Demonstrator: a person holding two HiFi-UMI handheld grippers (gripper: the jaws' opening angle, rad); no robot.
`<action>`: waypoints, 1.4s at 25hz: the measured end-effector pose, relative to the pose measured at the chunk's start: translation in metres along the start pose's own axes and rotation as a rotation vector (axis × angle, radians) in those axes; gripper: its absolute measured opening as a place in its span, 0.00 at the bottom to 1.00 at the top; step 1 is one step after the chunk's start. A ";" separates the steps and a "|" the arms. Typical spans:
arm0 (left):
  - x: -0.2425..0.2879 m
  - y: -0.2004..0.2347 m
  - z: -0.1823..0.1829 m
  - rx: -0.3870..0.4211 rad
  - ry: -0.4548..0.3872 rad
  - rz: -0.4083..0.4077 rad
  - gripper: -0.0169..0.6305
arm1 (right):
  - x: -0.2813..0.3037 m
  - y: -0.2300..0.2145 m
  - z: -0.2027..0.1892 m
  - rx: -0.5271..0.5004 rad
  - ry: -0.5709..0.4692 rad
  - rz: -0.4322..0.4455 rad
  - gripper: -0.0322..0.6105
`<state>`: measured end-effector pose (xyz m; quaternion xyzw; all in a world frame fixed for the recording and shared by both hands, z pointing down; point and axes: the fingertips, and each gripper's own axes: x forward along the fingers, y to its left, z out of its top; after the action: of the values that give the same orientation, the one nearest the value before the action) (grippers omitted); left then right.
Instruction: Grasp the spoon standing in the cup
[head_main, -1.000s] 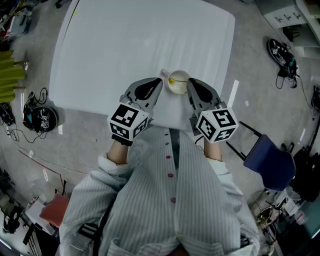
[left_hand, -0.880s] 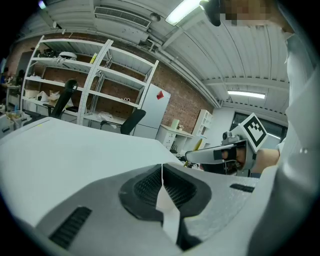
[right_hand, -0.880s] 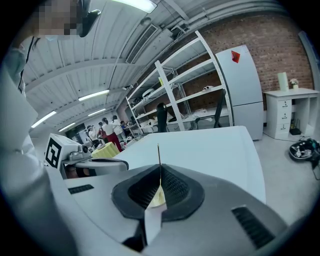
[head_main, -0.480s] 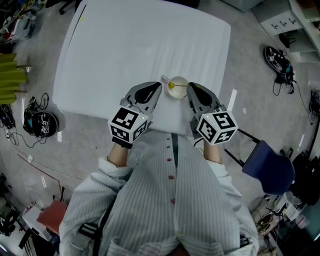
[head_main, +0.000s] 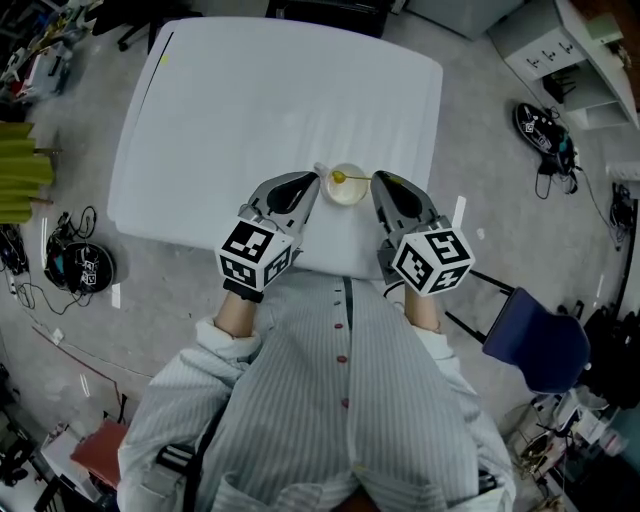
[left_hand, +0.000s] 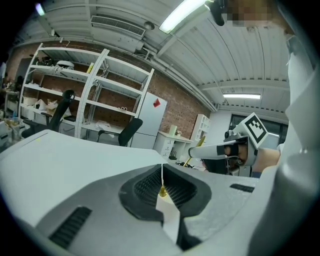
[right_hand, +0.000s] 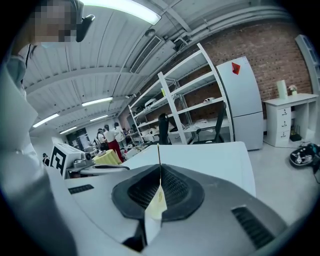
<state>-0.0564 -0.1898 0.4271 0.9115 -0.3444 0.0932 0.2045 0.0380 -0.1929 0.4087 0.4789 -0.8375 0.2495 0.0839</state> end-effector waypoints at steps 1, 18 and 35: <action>0.000 -0.001 0.002 0.001 -0.006 -0.001 0.05 | -0.003 0.000 0.003 0.001 -0.009 0.000 0.07; -0.007 -0.011 0.048 0.066 -0.092 0.018 0.05 | -0.019 0.016 0.057 -0.044 -0.123 0.054 0.07; -0.019 -0.028 0.094 0.045 -0.195 -0.030 0.05 | -0.040 0.041 0.104 -0.078 -0.223 0.130 0.07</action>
<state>-0.0496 -0.2008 0.3283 0.9258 -0.3467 0.0085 0.1506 0.0343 -0.1975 0.2896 0.4449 -0.8799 0.1667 -0.0073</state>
